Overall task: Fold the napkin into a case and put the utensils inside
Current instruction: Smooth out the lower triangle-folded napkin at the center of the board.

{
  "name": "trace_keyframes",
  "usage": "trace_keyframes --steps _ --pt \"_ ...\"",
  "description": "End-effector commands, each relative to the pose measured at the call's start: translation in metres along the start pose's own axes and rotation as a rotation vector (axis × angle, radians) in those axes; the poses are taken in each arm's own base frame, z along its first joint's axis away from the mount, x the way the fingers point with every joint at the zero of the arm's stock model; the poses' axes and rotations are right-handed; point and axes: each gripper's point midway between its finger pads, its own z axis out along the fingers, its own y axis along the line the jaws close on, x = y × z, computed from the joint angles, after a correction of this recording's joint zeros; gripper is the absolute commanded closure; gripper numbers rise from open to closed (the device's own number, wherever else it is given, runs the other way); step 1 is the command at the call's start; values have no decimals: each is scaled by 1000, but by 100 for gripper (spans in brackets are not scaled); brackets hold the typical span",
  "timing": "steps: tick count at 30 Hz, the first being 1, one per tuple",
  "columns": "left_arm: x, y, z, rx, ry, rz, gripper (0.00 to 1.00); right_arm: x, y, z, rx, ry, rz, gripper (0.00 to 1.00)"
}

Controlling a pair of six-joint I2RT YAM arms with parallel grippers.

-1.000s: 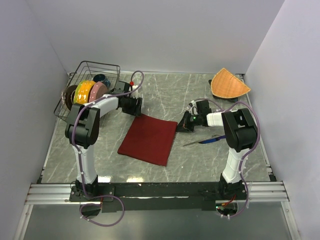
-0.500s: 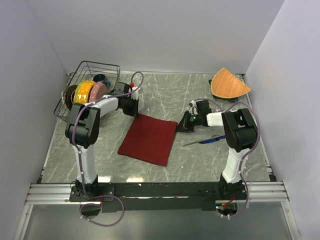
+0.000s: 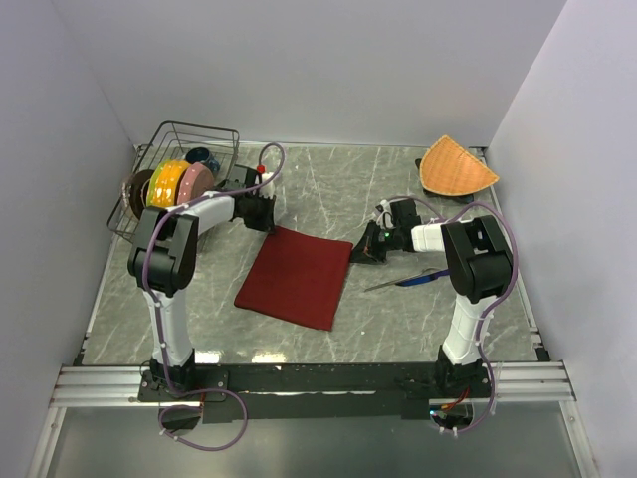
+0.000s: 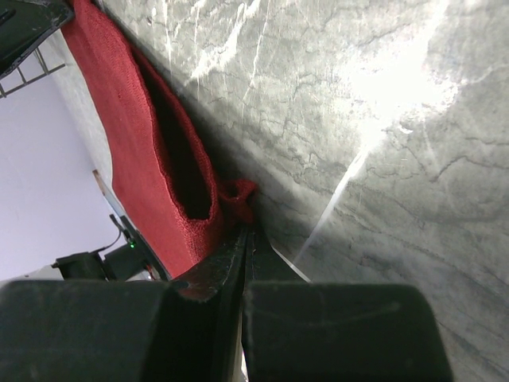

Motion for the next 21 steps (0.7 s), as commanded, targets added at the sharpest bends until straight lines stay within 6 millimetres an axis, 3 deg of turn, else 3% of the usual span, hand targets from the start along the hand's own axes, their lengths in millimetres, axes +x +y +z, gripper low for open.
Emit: trace_keyframes --steps 1,11,14,15,17,21 --pt "-1 11 -14 -57 -24 -30 99 -9 -20 0 103 -54 -7 100" --pt "-3 13 -15 -44 -30 -28 99 -10 -19 2 97 -50 -9 100" --pt "-6 7 -14 -13 -27 -33 77 -14 -14 2 84 -51 -25 100" --pt "-7 5 -15 -4 -31 -33 62 -15 -13 3 80 -50 -36 100" --pt "-13 2 -20 3 -48 -33 52 -19 -10 2 78 -53 -50 100" --pt "-25 -1 -40 39 -96 -39 48 -29 -6 4 88 -48 -130 100"
